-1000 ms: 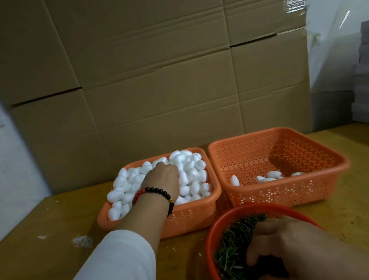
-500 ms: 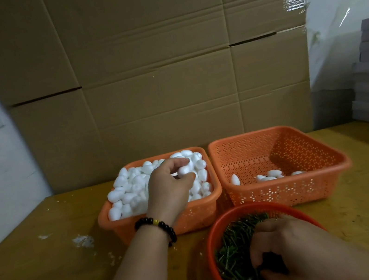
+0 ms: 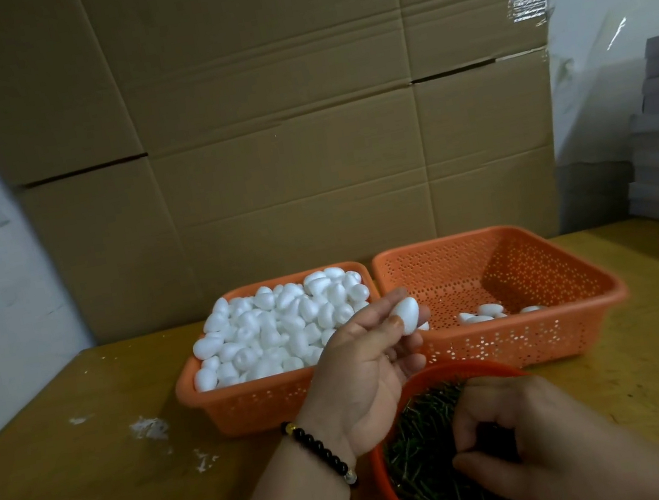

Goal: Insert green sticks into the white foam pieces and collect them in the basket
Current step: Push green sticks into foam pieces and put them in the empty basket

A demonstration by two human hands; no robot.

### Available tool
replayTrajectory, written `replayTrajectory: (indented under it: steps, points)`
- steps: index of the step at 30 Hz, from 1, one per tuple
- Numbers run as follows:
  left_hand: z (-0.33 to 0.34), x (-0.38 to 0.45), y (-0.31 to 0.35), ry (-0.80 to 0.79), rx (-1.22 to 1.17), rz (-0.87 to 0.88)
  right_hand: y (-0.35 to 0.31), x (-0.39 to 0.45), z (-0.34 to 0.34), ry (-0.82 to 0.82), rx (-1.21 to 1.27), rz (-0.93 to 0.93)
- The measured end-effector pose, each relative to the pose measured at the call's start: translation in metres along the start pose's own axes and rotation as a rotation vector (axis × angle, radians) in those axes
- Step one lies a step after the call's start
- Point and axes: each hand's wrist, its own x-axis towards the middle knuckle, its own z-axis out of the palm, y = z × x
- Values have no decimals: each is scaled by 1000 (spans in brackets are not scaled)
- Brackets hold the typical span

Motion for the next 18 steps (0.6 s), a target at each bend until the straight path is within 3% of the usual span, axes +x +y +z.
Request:
replayTrajectory:
  steps: [10,18]
  points:
    - [1,0,2,-75,-320,-216,6,-1,7,277,96,46]
    - [1,-1,0,-103,-333,-268,6,0,10,468,157,16]
